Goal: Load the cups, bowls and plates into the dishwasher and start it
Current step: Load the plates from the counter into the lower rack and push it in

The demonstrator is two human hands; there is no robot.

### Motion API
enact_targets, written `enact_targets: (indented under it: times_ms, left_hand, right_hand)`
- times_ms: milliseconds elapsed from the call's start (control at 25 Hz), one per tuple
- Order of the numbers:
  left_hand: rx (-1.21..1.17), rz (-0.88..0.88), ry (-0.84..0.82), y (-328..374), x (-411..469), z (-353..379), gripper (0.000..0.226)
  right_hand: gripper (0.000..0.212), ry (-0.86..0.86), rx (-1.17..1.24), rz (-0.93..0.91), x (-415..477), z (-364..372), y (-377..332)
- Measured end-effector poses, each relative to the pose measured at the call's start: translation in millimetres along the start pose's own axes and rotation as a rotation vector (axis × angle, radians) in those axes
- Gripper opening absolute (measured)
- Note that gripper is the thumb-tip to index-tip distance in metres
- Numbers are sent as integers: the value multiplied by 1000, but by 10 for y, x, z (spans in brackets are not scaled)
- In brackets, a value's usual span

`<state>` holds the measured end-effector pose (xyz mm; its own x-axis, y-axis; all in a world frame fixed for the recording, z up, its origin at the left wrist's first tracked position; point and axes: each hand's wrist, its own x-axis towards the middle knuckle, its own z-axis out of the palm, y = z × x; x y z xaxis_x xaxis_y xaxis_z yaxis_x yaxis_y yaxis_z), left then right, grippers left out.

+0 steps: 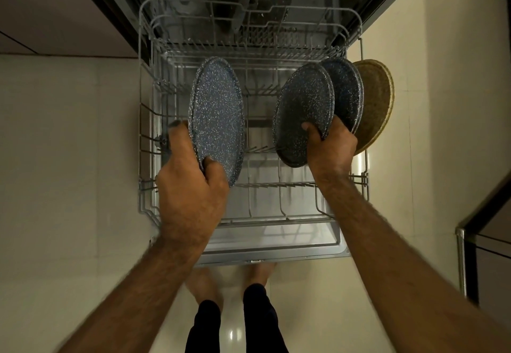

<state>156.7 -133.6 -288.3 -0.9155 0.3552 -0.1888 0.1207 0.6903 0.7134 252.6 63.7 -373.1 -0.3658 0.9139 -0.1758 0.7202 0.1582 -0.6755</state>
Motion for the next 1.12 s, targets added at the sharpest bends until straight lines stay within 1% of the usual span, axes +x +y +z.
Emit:
enact_targets:
  times_ms: [200, 320, 400, 520, 600, 680, 760, 880, 920, 960, 1000, 1040, 1120]
  left_hand:
    - [-21, -7, -8, 33, -59, -10, 44]
    - [-52, -19, 5, 21, -79, -20, 42]
    - [-88, -55, 22, -8, -81, -30, 42]
    - [-173, -129, 68, -35, -92, -55, 41]
    - [-252, -170, 95, -45, -98, -66, 43]
    - [-311, -196, 103, -60, -98, -74, 46]
    - [-341, -197, 110, -88, -101, -87, 48]
    - [-380, -202, 117, -140, -94, -110, 49]
    - [-404, -208, 115, -171, -94, -107, 49]
    - [-447, -221, 111, -194, -95, -98, 50]
    - [-502, -236, 108, -224, -92, -84, 51]
    - [-550, -254, 105, -253, -85, -77, 52]
    - [-586, -281, 101, -309, -70, -85, 55]
  right_hand:
    - [71, -15, -54, -32, -67, -72, -1]
    - [80, -20, -118, -12, -189, -124, -40]
    - [79, -11, -139, -18, -286, -152, -74]
    - [72, 98, -182, -192, -400, -164, -148]
    - [68, 93, -188, -271, -482, -124, -210]
    - [68, 30, -181, -256, -551, -61, -217]
    - [68, 10, -175, -214, -586, -23, -196]
    - [65, 68, -144, -289, -589, -60, -246]
    - [65, 64, -127, -306, -604, -71, -293]
    - [66, 29, -87, -281, -628, -92, -378]
    - [67, -35, -9, -203, -650, -93, -446]
    - [69, -114, 105, -83, -664, -89, -507]
    - [69, -265, 444, 261, -643, -85, -571]
